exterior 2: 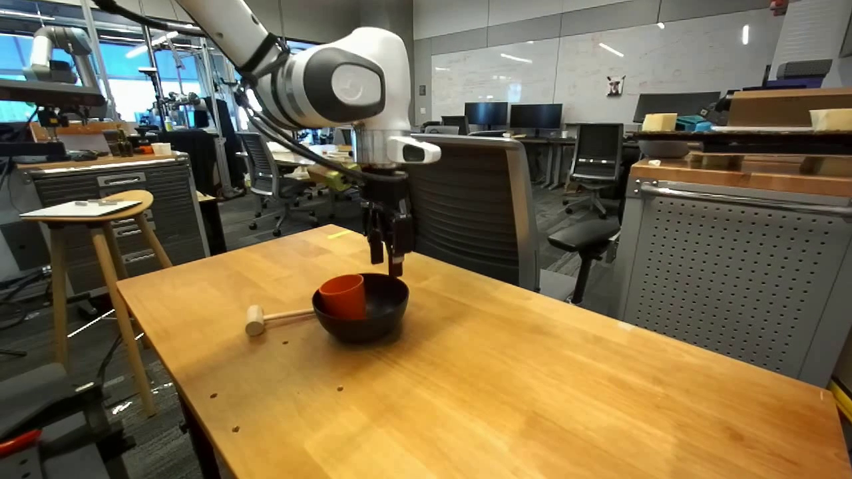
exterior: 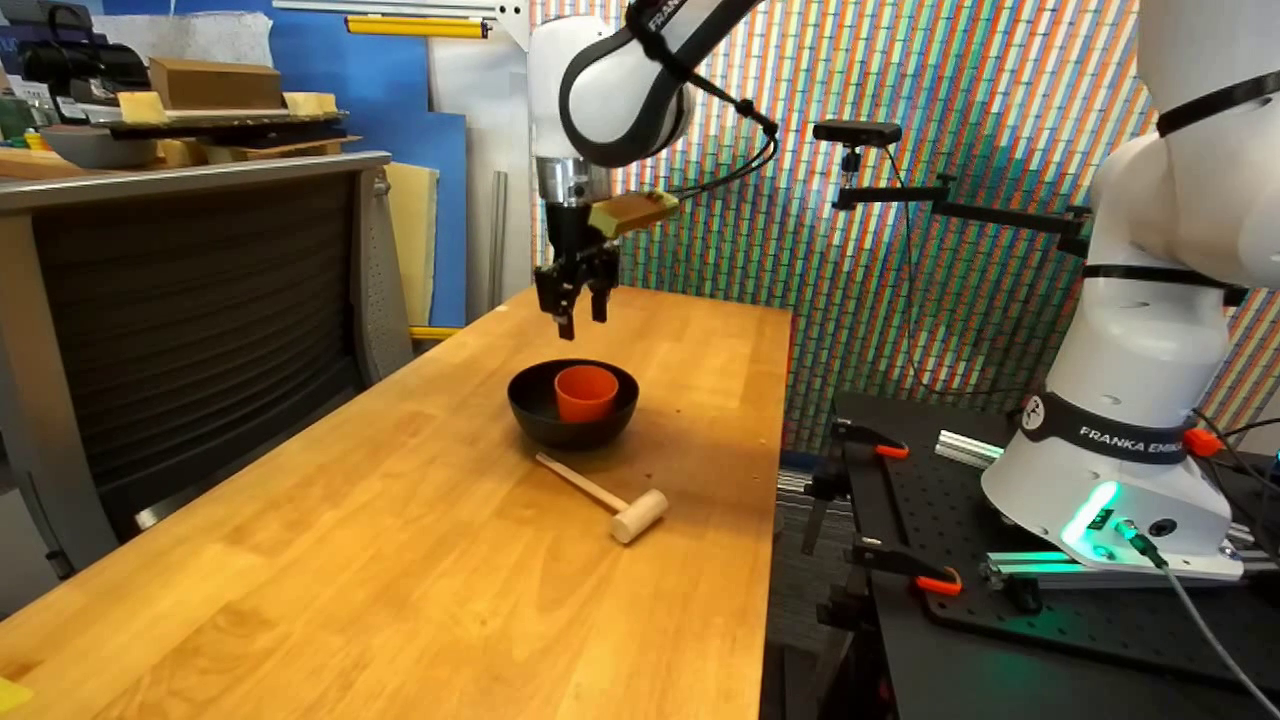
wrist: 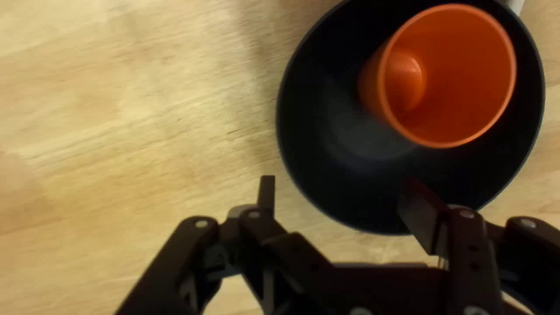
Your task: Put the cup in the bowl
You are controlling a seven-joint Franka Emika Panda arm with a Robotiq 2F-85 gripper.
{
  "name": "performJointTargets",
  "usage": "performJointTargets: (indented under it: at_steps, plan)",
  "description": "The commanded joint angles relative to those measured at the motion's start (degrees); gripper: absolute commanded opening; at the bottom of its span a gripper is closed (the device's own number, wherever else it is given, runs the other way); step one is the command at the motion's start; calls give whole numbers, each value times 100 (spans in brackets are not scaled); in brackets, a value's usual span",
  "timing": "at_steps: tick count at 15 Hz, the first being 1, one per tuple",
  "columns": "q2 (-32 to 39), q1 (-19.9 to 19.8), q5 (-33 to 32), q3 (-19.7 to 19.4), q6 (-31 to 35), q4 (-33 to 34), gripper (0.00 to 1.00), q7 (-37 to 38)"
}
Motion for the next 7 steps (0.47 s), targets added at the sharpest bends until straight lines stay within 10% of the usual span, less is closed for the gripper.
performJointTargets:
  at_steps: [1,7]
  plan:
    - [-1352,207,-1046,-258,4,-803,100,358]
    - [-1833,-57,-1283,-3,-187,-921,100,229]
